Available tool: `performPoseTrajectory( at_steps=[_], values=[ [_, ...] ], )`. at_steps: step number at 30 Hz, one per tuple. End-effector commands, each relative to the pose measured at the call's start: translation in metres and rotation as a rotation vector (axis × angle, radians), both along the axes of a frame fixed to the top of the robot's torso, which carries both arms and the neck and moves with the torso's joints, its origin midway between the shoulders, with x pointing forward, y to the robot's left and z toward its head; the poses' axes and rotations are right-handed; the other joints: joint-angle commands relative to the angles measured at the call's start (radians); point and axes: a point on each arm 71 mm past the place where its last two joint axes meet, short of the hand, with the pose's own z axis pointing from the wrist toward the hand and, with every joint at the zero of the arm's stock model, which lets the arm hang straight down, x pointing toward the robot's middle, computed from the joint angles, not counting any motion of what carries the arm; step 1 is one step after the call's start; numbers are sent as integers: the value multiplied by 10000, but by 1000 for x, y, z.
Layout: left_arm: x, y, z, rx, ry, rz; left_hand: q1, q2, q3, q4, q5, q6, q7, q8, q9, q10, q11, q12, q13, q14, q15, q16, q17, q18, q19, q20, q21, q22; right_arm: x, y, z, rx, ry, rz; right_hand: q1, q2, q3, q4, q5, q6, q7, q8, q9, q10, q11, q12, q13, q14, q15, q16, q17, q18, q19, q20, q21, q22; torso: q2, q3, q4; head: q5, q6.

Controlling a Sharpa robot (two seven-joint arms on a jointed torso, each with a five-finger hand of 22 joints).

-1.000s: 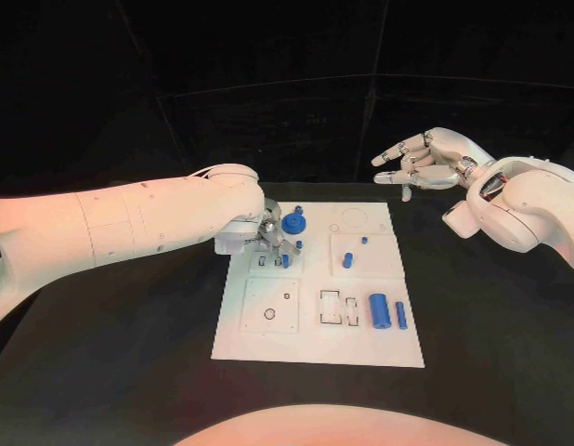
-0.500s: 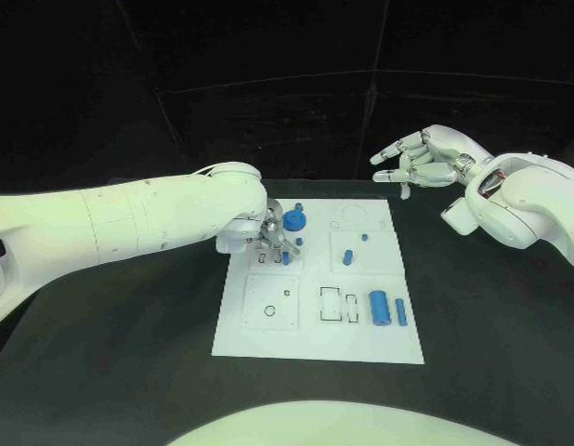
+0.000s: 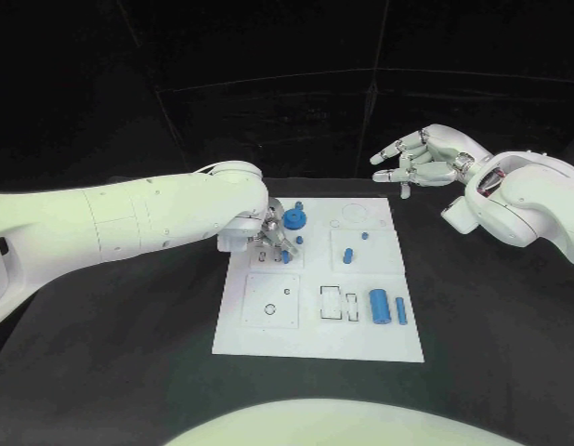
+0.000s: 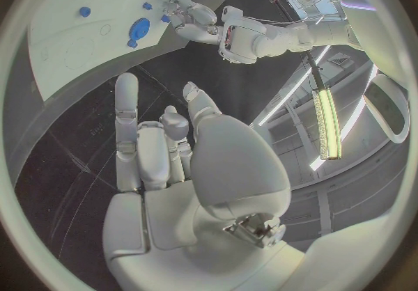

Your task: Assemble the parts on the task board

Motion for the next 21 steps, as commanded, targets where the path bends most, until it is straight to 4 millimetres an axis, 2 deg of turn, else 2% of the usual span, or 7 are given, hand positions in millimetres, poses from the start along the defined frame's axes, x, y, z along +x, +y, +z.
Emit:
performPoseTrajectory(
  at_steps=[1, 6, 14, 21],
  values=[
    [-1, -1, 0, -95, 112, -45, 272, 90, 247, -206, 20, -108, -5, 45, 43, -90, 6, 24, -9, 1029, -75, 31, 2632, -201, 271, -24, 44, 4, 0, 1, 1, -36, 21, 104, 61, 49, -11, -22, 42, -63, 0, 48, -9, -59, -18, -61, -4, 85, -57, -28, -15, 134, 70, -7, -66, -13, 0, 4, 5, -7, -18],
    [-2, -2, -1, -195, 336, -117, 486, 133, 523, -429, 23, -173, -7, 34, 89, -106, -2, 11, -18, 1029, -77, 31, 2632, -204, 269, -27, 50, 24, 1, 3, 1, -43, 44, 137, 61, 49, -11, -22, 42, -63, 0, 48, -9, -59, -18, -61, -4, 85, -57, -28, -15, 134, 70, -7, -66, -13, -2, -1, 3, -2, -62],
    [-3, -2, -2, -233, 498, -164, 488, 123, 536, -440, 22, -177, -4, 32, 93, -102, -1, 18, -10, 1029, -76, 31, 2632, -208, 273, -27, 61, 42, 1, 4, 1, -49, 65, 169, 61, 49, -11, -22, 42, -63, 0, 48, -9, -59, -18, -61, -4, 85, -57, -28, -15, 134, 70, -7, -66, -13, -2, 5, 2, 1, -84],
    [-2, 0, -2, -255, 459, -70, 178, -32, 501, -329, 17, -174, 37, 25, 131, -96, 34, 22, -11, 1029, -49, 31, 2632, -209, 269, -11, 60, 50, 1, 4, 0, -54, 75, 174, 47, 58, -13, -11, 62, -67, 2, 49, -9, -67, -15, -71, -17, 83, -54, -40, -23, 133, 70, -5, -77, -19, 2, 1, 4, -8, -93]
  ],
)
